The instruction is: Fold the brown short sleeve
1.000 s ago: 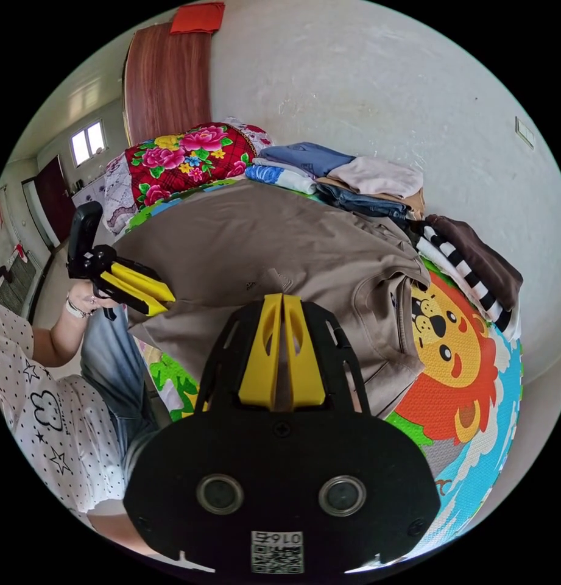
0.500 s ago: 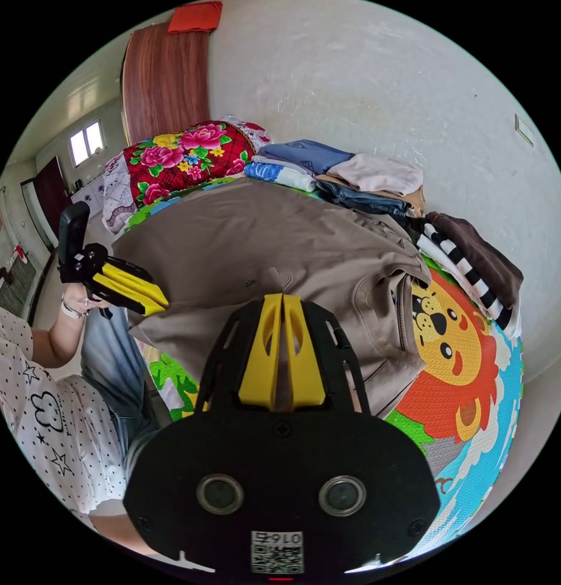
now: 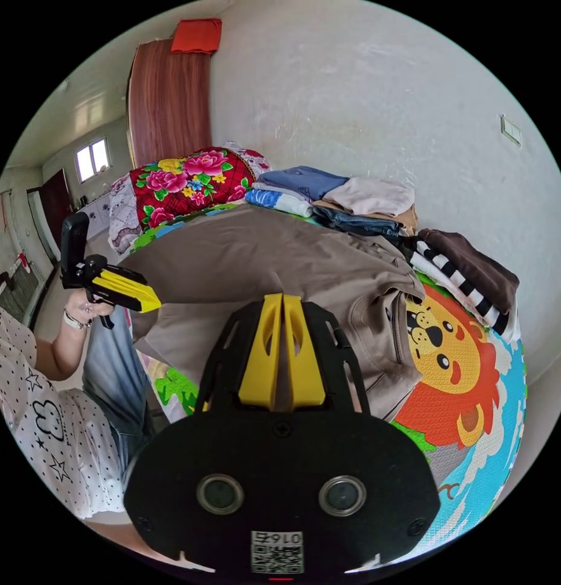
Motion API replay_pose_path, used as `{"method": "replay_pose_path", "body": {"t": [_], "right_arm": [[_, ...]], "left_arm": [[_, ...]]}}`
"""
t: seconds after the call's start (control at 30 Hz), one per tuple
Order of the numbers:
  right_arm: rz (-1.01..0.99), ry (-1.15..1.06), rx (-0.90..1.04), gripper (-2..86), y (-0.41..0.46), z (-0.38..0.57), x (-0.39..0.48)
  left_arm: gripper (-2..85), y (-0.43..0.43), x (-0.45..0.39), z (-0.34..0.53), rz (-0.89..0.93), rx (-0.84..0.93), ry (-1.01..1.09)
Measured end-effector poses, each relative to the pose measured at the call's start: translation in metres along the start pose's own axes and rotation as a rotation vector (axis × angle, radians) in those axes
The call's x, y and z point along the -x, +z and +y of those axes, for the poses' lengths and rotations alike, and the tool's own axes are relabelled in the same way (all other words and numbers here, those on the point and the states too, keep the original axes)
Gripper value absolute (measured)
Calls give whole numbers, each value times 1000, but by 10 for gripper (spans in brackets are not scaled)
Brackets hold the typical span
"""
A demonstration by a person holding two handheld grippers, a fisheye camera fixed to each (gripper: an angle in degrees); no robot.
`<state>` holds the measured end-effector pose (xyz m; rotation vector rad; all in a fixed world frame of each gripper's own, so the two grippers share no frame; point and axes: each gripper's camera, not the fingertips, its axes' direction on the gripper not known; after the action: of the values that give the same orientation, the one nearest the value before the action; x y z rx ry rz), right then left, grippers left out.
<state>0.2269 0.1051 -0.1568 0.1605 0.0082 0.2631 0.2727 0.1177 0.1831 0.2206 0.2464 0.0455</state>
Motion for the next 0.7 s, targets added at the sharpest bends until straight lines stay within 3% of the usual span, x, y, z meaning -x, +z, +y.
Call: {"method": "replay_pose_path", "body": {"t": [0.43,0.53,0.7], "right_arm": [[138,178,110,52,8,-11,-13],[175,88,50,62,-32,1,-10],[78,-140,159,69,-71,59,-17]], "left_arm": [[-10,5,38,31,-62,61,-184],[-9,-2,43,40,-84,51,-216],[3,-2,46,48,157,31,-172]]}}
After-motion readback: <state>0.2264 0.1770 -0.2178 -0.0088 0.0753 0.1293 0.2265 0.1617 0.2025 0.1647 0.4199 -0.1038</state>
